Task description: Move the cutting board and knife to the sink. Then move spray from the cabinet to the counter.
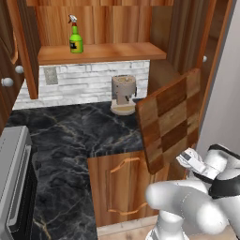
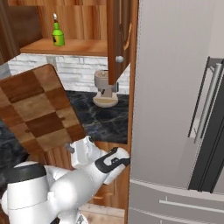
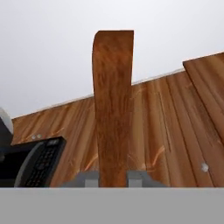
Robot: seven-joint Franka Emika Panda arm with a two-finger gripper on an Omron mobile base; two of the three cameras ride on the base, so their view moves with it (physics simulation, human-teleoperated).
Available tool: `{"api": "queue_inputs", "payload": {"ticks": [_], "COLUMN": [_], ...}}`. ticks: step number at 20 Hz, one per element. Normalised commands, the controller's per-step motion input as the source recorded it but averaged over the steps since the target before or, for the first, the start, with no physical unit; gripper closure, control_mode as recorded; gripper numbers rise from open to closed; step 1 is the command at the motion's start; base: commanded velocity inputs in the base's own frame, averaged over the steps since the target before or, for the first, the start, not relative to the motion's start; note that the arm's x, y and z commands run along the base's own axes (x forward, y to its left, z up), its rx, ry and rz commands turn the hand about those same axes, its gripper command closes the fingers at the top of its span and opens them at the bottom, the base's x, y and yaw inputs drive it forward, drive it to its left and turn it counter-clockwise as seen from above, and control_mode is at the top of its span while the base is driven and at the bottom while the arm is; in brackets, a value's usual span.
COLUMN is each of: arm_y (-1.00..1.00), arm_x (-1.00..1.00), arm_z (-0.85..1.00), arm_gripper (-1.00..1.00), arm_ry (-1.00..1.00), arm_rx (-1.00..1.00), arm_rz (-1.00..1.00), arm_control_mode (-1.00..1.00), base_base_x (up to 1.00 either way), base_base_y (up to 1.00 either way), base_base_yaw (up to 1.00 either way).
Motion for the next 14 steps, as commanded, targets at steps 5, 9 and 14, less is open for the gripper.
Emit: {"api": "queue_inputs", "payload": {"ticks": [5,9,14], "arm_y": [0.09,0.04,0.09], "arm_x": [-0.26,-0.36,-0.45], "arm_z": [0.07,0.08,0.10], "arm_gripper": [1.00,1.00,1.00], "arm_ry": [-0.14,-0.04,-0.06], "arm_rx": [0.21,0.42,0.26], "arm_rz": [0.00,0.01,0.00], "arm_control_mode": [-1.00,-1.00,-1.00], "base_base_x": [0.00,0.00,0.00], "base_base_y": [0.00,0.00,0.00], "base_base_yaw": [0.00,0.00,0.00]}}
